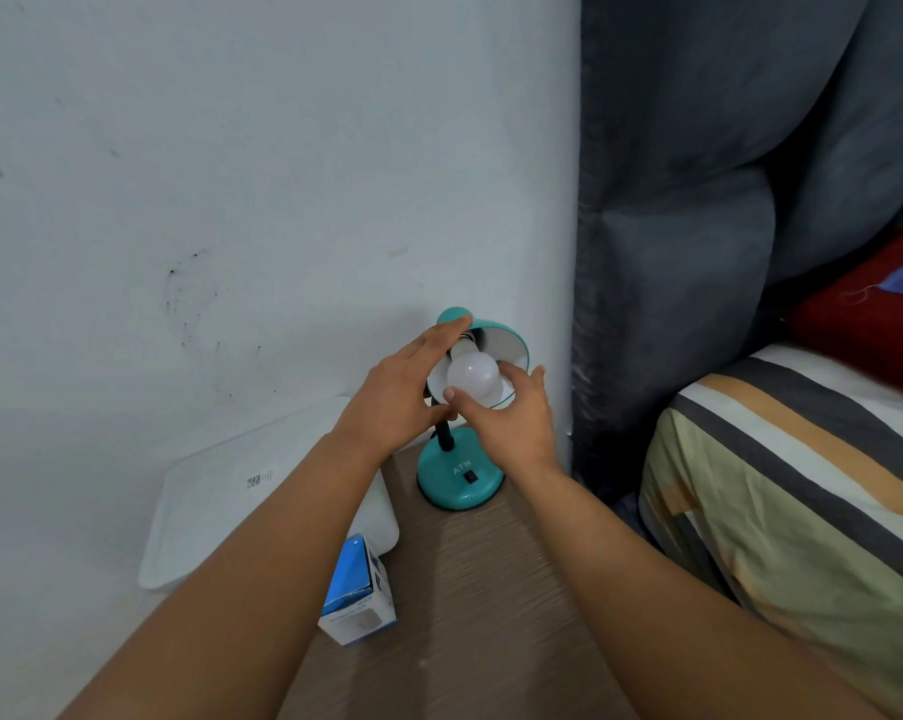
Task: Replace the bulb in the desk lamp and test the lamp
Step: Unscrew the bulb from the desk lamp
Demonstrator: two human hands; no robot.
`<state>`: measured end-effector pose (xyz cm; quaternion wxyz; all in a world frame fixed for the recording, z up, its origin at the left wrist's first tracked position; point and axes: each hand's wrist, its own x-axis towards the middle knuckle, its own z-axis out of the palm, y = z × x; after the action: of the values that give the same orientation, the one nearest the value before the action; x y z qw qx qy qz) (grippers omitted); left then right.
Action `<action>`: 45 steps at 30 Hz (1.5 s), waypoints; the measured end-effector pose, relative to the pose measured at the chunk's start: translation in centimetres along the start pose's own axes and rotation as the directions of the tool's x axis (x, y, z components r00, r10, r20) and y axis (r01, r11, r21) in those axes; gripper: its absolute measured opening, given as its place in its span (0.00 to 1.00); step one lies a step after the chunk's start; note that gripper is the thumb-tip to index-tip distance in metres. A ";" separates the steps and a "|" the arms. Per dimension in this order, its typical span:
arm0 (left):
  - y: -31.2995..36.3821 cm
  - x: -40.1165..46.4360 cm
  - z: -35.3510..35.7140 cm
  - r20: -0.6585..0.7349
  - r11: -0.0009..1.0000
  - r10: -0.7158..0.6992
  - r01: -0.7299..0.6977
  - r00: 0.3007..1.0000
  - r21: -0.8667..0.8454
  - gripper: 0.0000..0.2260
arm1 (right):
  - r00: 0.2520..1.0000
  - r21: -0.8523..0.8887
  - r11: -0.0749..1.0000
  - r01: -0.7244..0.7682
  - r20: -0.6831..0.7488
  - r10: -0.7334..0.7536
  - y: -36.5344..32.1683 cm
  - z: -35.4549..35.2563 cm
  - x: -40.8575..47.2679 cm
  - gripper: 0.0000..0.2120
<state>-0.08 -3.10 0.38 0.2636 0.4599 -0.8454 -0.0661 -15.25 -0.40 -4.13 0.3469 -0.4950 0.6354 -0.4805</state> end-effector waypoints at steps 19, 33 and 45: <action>0.1 -0.3 0.4 -0.004 1.000 -0.002 0.003 1.000 0.014 0.44 | 0.998 0.190 0.982 -0.003 -0.057 0.015 -0.4 0.4 -0.4 0.34; 0.2 -0.3 0.6 -0.027 1.000 -0.018 0.018 0.999 0.007 0.46 | 0.999 0.345 0.938 -0.023 -0.029 0.035 -0.6 0.5 -0.9 0.31; 0.1 -0.5 0.0 0.005 0.999 -0.030 0.030 1.000 -0.021 0.47 | 0.998 0.232 0.972 0.022 -0.060 -0.008 -1.4 -0.1 -1.0 0.30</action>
<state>0.07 -2.67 0.28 0.2651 0.4697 -0.8382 -0.0801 -14.66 0.50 -2.76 0.3800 -0.4412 0.5811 -0.5686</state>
